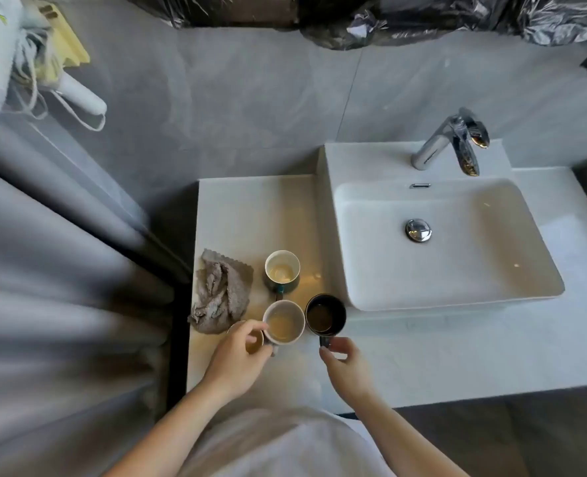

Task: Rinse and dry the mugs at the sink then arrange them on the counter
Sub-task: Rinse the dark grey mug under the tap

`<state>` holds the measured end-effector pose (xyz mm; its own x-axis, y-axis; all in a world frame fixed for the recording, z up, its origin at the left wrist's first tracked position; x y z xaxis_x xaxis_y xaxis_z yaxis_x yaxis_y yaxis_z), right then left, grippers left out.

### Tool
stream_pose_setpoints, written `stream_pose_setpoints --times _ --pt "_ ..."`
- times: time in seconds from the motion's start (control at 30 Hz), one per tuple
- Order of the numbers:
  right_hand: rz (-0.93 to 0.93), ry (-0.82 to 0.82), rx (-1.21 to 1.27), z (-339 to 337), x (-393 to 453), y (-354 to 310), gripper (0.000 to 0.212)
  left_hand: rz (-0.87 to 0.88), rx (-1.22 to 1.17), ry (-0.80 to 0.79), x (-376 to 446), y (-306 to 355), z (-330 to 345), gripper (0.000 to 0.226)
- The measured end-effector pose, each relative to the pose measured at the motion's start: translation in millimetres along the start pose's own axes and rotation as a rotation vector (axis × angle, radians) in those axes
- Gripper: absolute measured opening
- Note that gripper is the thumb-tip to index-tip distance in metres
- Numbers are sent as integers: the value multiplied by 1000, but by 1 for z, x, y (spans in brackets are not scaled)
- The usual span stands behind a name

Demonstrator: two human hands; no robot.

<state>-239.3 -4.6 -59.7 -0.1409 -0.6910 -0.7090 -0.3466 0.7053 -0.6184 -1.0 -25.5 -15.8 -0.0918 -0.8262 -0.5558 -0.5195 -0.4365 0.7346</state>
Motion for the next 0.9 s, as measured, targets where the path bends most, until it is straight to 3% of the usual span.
stream_pose_setpoints --times 0.07,0.17,0.4,0.57,0.67,0.9 --pt "38 22 -45 4 8 -3 12 -22 58 -30 5 2 0 27" --pt "67 15 10 10 21 4 24 -31 102 -60 8 -1 1 25" --pt "42 2 129 9 26 10 20 -17 197 0 9 6 -11 21" --pt "-7 -16 87 3 25 14 18 -83 249 194 -8 -27 -18 64" --pt "-58 -8 75 -3 22 14 19 -158 241 179 -14 -50 -15 88" --pt "-161 -34 77 -23 -10 7 26 -172 178 161 -12 -59 -14 65"
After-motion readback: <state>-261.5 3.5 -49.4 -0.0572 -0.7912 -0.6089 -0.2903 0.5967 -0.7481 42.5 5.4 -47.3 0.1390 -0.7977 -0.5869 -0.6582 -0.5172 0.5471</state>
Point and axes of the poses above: each hand's wrist, its own x-axis towards the middle knuckle, its own z-axis out of the palm, y = z × x, the point moved 3 cm from there along x, towards the middle knuckle, and after that the axes turned 4 degrees about -y, right-handed, at the moved point
